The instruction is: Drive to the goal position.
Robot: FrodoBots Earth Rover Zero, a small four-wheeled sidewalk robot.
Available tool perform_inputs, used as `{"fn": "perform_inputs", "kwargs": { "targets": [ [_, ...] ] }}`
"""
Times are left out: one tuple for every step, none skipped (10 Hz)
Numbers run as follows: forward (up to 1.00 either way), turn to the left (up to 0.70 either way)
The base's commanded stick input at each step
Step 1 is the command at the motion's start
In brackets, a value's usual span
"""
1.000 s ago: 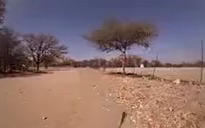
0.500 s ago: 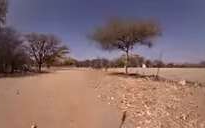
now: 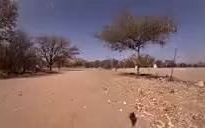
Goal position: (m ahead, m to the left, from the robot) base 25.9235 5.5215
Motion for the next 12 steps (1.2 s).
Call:
{"fn": "perform_inputs", "kwargs": {
  "targets": [
    [0.5, 0.0],
    [0.5, 0.0],
    [0.5, 0.0],
    [0.5, 0.0],
    [0.5, 0.0],
    [0.5, 0.0],
    [0.5, 0.0],
    [0.5, 0.0],
    [0.5, 0.0],
    [0.5, 0.0],
    [0.5, 0.0],
    [0.5, 0.0]
  ]
}}
